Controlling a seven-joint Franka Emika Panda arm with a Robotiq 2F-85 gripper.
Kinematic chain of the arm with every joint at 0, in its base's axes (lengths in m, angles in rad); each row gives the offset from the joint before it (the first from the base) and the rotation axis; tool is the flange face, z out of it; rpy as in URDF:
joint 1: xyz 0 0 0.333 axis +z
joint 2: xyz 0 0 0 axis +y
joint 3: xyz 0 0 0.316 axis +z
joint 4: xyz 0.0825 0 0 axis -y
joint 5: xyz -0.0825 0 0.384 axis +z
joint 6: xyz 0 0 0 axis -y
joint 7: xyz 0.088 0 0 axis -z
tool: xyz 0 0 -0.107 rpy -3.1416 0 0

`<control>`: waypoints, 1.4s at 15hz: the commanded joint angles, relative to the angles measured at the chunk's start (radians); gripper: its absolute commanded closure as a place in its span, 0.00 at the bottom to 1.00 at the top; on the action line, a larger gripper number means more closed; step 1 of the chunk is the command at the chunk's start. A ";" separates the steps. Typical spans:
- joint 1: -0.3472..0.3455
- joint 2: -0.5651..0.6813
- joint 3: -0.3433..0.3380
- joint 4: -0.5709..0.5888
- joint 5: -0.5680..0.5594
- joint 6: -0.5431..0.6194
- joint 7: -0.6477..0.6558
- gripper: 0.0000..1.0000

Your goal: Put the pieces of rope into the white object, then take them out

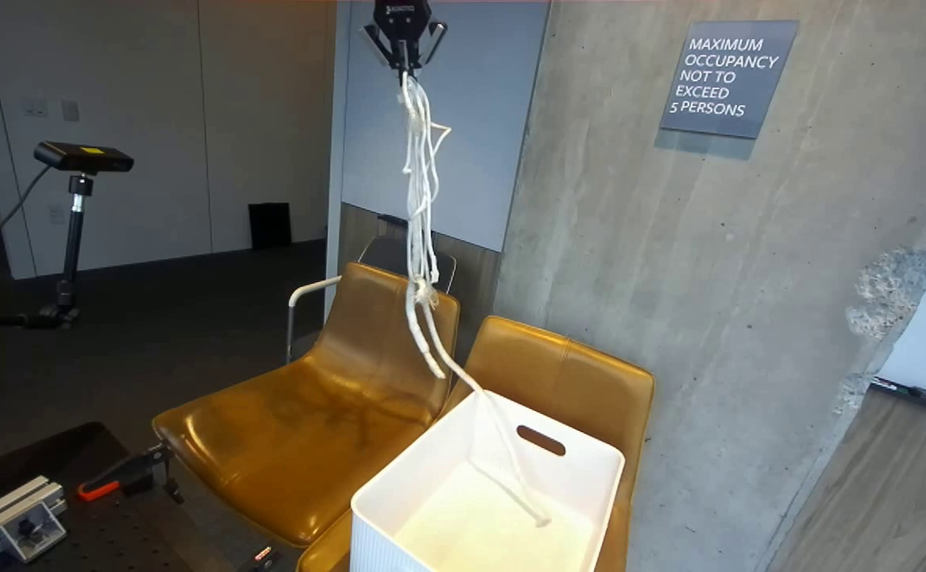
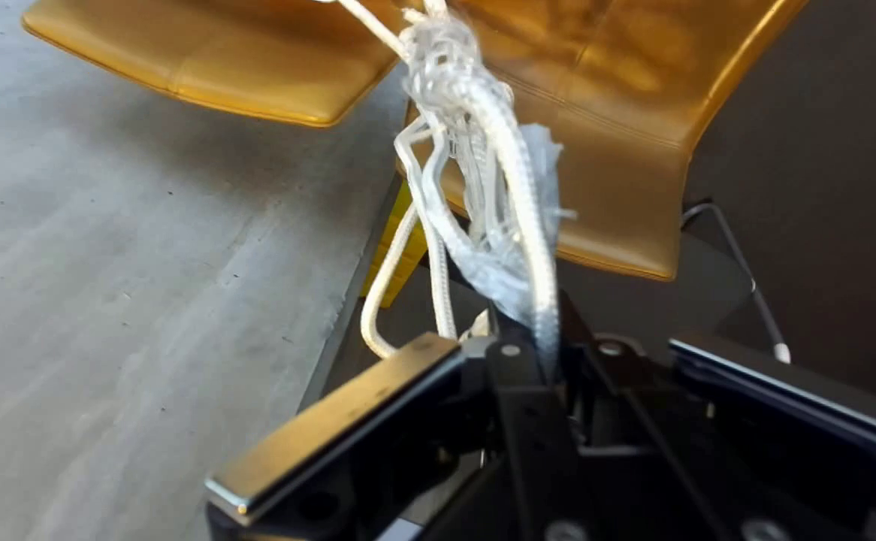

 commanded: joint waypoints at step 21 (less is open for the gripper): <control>0.200 0.085 0.023 -0.191 -0.023 0.045 0.312 0.97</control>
